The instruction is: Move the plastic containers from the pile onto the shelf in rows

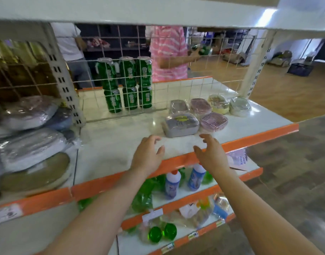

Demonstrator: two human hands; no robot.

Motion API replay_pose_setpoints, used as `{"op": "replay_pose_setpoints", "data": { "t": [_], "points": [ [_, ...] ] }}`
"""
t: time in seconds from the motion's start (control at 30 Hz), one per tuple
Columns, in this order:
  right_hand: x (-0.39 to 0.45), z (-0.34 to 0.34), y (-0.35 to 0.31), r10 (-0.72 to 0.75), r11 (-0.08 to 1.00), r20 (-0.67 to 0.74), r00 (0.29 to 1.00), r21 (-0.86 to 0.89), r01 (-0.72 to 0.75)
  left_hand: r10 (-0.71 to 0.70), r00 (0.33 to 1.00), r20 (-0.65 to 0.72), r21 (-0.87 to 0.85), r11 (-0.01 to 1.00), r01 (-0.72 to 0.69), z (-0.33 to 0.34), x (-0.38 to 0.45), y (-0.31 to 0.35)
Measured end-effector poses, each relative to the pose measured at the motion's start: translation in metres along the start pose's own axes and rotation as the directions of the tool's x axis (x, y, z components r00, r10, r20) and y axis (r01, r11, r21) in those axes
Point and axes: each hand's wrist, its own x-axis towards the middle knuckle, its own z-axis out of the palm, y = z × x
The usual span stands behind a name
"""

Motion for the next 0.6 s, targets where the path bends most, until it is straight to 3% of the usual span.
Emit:
{"op": "replay_pose_setpoints", "data": {
  "t": [0.27,0.43,0.6],
  "points": [
    [-0.066,0.056,-0.096,-0.203,0.979,0.141,0.969,0.065,0.195,-0.037,0.986,-0.165,0.112,0.992,0.056,-0.108,-0.073,-0.06],
    [-0.096,0.094,-0.16,-0.302,0.953,0.199,0.932,0.089,0.29,-0.08,0.927,-0.367,0.159,0.976,0.148,-0.178,-0.102,-0.101],
    [-0.125,0.135,-0.223,-0.34,0.938,0.224,0.914,0.15,0.312,-0.068,0.874,-0.48,0.223,0.955,0.197,-0.246,-0.131,-0.148]
  ]
}}
